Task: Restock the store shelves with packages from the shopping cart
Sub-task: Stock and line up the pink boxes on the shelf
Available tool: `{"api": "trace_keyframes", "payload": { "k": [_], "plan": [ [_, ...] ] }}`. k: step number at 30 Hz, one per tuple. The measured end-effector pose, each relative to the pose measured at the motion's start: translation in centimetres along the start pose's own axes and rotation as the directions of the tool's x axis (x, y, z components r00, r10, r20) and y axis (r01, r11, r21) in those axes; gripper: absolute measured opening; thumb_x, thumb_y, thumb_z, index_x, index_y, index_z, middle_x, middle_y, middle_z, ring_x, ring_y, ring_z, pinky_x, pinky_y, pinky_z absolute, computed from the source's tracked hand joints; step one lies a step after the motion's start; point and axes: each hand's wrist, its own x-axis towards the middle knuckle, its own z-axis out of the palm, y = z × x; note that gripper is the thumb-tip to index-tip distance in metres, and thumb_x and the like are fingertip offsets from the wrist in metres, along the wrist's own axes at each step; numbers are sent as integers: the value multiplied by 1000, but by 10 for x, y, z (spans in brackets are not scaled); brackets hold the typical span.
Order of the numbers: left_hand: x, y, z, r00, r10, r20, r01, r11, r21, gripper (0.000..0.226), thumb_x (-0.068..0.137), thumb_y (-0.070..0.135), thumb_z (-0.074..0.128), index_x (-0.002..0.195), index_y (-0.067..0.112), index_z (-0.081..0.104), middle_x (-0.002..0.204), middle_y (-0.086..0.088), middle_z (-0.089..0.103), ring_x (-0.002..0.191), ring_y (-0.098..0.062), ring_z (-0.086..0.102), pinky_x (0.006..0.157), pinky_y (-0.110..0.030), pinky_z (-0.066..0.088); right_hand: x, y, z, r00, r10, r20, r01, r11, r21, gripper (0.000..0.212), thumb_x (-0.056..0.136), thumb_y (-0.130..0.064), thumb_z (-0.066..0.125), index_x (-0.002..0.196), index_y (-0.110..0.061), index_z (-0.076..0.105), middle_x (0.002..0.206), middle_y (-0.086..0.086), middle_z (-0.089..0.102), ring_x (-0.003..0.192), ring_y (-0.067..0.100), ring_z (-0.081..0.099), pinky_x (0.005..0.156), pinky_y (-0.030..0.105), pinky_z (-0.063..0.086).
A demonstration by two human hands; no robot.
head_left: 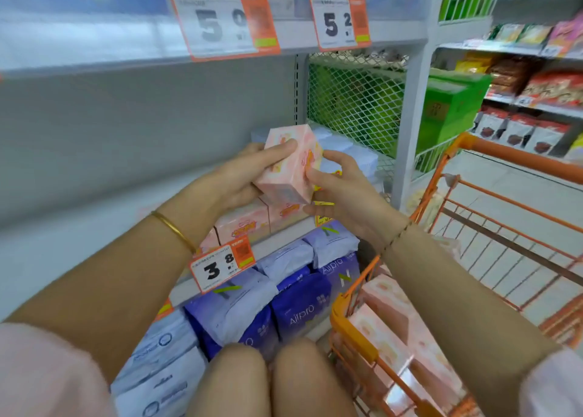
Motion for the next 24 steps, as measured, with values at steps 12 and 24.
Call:
{"api": "trace_keyframes", "payload": {
  "k": [12, 24],
  "plan": [
    [53, 25, -42, 920, 319, -229, -119, 783, 610, 61, 71, 20, 80, 121, 9, 47, 108, -6, 55, 94, -18, 57, 79, -33, 50, 47, 21, 9, 966, -165, -198, 129, 975, -182, 56, 90, 6, 51, 137, -13, 26, 111, 10, 47, 88, 28, 57, 67, 38, 58],
    [80, -17, -61, 950, 271, -156, -38, 594, 803, 58, 76, 19, 76, 126, 10, 48, 113, -2, 46, 98, -15, 46, 72, -17, 33, 47, 49, -9, 967, -184, -177, 125, 945, -302, 53, 89, 11, 44, 136, -10, 30, 94, 5, 56, 78, 22, 61, 63, 35, 53]
  ]
}}
